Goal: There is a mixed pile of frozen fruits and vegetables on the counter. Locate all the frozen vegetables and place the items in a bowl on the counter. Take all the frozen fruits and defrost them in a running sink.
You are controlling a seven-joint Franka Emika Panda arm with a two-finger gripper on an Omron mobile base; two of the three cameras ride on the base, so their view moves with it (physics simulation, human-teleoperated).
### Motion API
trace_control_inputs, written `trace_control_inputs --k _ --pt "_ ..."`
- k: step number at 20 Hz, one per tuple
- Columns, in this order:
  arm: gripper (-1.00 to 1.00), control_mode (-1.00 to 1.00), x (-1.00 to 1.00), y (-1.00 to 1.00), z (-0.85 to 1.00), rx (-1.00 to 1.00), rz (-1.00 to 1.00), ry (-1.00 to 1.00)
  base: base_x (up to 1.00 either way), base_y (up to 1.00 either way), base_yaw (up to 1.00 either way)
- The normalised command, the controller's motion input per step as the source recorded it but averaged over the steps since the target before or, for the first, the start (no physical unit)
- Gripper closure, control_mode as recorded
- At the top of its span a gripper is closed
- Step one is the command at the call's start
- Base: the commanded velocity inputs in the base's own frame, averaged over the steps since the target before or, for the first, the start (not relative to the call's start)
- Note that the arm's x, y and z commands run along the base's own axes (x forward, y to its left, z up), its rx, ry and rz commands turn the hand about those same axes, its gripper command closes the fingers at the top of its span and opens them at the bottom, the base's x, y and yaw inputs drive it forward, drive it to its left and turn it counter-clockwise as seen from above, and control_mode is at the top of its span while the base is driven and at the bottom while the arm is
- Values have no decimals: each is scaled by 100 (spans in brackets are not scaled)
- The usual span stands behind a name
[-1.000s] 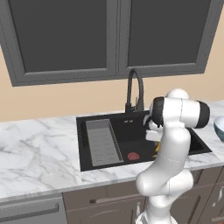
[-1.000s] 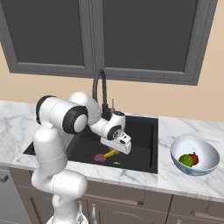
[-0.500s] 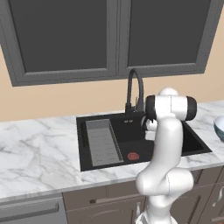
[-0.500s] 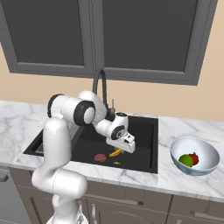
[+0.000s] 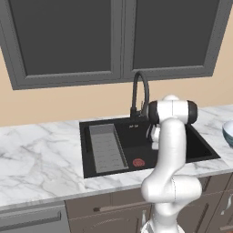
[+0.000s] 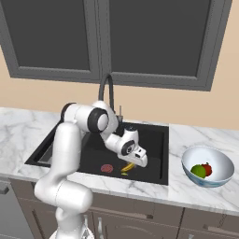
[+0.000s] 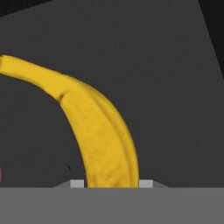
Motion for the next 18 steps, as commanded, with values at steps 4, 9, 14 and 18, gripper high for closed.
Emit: trace_control_inputs --k 4,9,14,18 --pt "100 -100 28 -14 -37 -6 0 -2 0 0 0" --pt "100 -100 21 -30 -29 2 0 -1 0 0 0" --pt "-100 -100 16 -16 -20 2 0 -2 0 0 0" --pt "-100 -100 8 -7 -17 1 0 -4 0 0 0"
